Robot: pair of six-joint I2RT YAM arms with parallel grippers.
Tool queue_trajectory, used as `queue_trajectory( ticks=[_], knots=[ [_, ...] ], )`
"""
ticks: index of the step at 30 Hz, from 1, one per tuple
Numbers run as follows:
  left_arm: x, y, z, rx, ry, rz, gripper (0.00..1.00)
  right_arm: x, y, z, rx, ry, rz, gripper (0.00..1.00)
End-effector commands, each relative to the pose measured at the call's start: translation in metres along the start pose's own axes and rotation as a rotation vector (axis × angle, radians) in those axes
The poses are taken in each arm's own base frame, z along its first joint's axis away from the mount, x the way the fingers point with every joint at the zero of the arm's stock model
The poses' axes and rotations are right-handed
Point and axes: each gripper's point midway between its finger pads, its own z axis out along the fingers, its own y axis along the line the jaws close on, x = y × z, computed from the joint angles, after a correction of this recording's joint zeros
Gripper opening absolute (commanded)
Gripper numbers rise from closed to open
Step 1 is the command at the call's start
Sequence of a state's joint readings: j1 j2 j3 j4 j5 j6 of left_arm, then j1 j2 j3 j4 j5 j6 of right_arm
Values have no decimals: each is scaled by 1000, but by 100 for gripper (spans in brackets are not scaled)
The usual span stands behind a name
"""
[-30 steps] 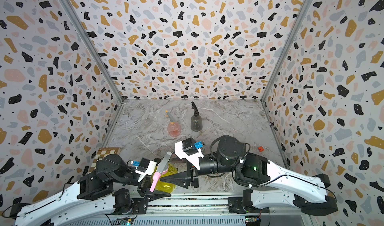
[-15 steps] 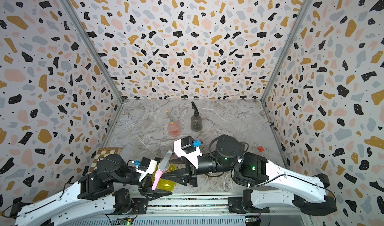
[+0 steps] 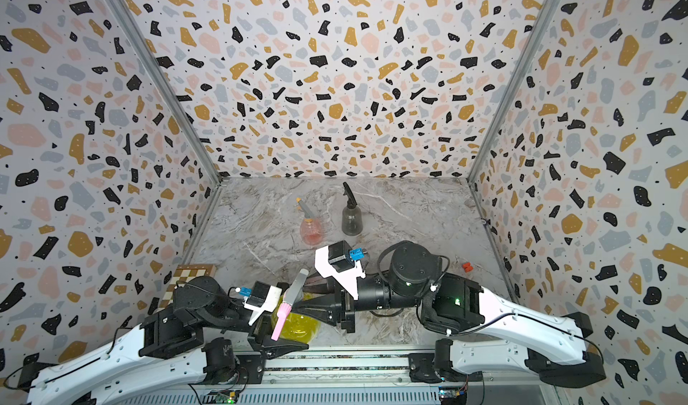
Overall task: Attach spray nozzles to spray bottles
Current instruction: Screw the spray nozzle on the spray bottle.
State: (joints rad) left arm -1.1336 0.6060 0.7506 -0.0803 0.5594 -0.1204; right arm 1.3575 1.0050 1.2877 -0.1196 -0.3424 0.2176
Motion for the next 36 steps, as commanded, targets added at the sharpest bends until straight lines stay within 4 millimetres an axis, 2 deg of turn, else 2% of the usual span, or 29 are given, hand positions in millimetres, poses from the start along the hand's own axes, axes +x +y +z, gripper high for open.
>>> queue_trajectory(
  ticks=[1, 4, 5, 13, 17, 18, 22, 29, 36],
  knots=[
    [-19, 4, -3, -35, -48, 38, 0, -8, 0, -3, 15, -2, 20, 13],
    [-23, 7, -6, -66, -38, 43, 0, 5, -8, 2, 54, 62, 46, 1],
    [-24, 8, -6, -78, -34, 43, 0, 10, -9, 3, 66, 86, 56, 0],
    [-38, 25, -17, -208, -26, 68, 0, 41, -36, 9, 239, 212, 139, 0],
    [-43, 43, -22, -318, -45, 73, 0, 61, -48, 17, 338, 258, 191, 0],
    [-51, 48, -24, -352, -79, 85, 0, 67, -52, 20, 368, 270, 207, 0],
    [-53, 69, -27, -468, -100, 89, 0, 84, -67, 26, 479, 289, 272, 0],
    [-50, 91, -24, -567, -110, 76, 0, 101, -81, 44, 636, 284, 298, 0],
    [-43, 97, -27, -602, -115, 52, 0, 98, -92, 48, 697, 248, 300, 0]
  ],
)
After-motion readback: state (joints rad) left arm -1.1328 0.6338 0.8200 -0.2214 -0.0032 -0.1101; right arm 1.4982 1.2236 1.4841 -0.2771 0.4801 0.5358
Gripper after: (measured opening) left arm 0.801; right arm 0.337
